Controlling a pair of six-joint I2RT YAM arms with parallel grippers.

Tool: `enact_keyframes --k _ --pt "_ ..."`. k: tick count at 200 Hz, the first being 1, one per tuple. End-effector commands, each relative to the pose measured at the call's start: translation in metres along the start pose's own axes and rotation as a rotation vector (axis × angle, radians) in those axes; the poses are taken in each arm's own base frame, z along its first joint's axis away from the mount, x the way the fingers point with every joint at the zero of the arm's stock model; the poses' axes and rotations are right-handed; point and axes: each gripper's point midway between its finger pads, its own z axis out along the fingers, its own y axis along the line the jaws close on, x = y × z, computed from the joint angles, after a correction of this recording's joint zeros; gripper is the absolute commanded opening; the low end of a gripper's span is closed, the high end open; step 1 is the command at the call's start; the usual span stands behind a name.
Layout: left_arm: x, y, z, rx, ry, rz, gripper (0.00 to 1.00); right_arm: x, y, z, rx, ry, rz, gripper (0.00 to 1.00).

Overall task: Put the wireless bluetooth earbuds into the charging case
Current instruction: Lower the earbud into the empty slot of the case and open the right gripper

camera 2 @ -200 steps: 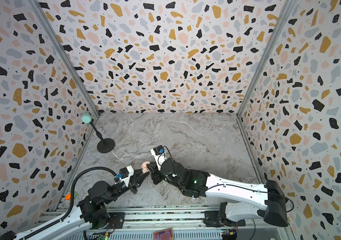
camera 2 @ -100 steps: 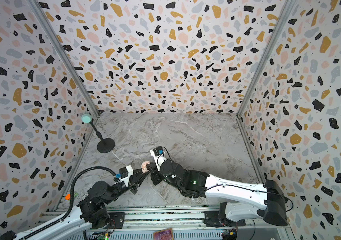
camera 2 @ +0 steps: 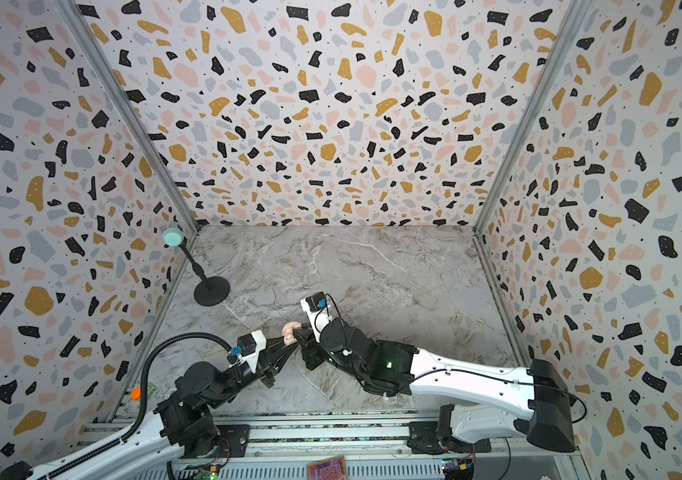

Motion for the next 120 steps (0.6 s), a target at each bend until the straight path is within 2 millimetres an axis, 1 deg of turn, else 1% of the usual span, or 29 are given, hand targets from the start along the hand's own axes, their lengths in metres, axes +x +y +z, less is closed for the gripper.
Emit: enact_keyframes --k 1,36,74,100,120 --pt "-0.029 0.000 -0.001 -0.005 -0.095 0.001 0.00 -0.008 0.005 -0.006 -0.010 -0.015 0.003 0.29" --pt "-0.028 0.000 -0.001 -0.004 -0.093 0.000 0.00 -0.012 0.007 -0.009 -0.021 -0.026 0.009 0.32" --pt "-0.027 -0.001 -0.001 0.003 -0.090 0.005 0.00 -0.024 0.011 -0.019 -0.043 -0.053 0.018 0.39" --pt "-0.027 -0.002 -0.001 0.007 -0.090 0.010 0.00 -0.031 0.012 -0.025 -0.052 -0.070 0.021 0.42" --pt "-0.027 -0.002 -0.001 0.011 -0.088 0.015 0.00 -0.034 0.013 -0.029 -0.059 -0.079 0.026 0.45"
